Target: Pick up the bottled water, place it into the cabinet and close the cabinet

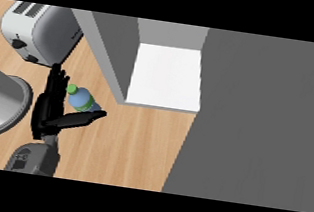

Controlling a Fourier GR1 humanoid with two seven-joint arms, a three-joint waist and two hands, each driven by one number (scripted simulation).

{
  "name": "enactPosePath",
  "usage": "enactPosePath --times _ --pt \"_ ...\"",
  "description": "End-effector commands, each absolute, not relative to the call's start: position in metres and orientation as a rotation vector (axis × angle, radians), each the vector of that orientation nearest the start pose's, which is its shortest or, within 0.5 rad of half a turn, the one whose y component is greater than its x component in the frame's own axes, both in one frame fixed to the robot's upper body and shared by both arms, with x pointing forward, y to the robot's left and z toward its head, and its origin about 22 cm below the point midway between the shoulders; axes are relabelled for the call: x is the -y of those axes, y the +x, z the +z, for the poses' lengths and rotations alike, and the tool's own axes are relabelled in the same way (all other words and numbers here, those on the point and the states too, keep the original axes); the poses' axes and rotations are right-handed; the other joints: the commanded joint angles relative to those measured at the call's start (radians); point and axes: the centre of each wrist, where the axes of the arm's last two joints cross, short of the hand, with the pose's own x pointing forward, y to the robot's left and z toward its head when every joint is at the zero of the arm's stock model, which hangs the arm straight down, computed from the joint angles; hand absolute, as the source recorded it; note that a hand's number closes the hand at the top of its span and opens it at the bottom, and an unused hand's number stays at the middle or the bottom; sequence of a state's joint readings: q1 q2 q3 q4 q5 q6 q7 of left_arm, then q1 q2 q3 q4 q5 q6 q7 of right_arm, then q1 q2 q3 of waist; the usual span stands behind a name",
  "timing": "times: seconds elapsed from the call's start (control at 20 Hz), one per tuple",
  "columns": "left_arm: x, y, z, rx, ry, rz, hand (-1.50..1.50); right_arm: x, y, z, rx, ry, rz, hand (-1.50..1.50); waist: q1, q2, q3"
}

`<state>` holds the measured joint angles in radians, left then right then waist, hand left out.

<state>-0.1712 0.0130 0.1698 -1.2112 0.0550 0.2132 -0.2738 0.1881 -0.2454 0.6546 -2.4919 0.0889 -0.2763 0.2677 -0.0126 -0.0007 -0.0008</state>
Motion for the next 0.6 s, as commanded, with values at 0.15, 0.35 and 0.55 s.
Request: enactPosePath --times 0.15,0.35,0.55 --pt "-0.241 0.284 -0.062 1.599 0.241 0.271 -1.50 0.174 0.083 0.184 1.991 0.285 0.237 -1.50 0.001 -0.001 0.001" --pt "-0.239 0.291 -0.085 1.587 0.252 0.279 -1.50 0.165 0.086 0.186 2.005 0.281 0.214 -1.50 -0.003 0.000 -0.001" --pt "-0.244 0.281 -0.101 1.580 0.265 0.300 -1.50 0.163 0.092 0.179 1.986 0.266 0.221 -1.50 0.004 0.000 0.000"
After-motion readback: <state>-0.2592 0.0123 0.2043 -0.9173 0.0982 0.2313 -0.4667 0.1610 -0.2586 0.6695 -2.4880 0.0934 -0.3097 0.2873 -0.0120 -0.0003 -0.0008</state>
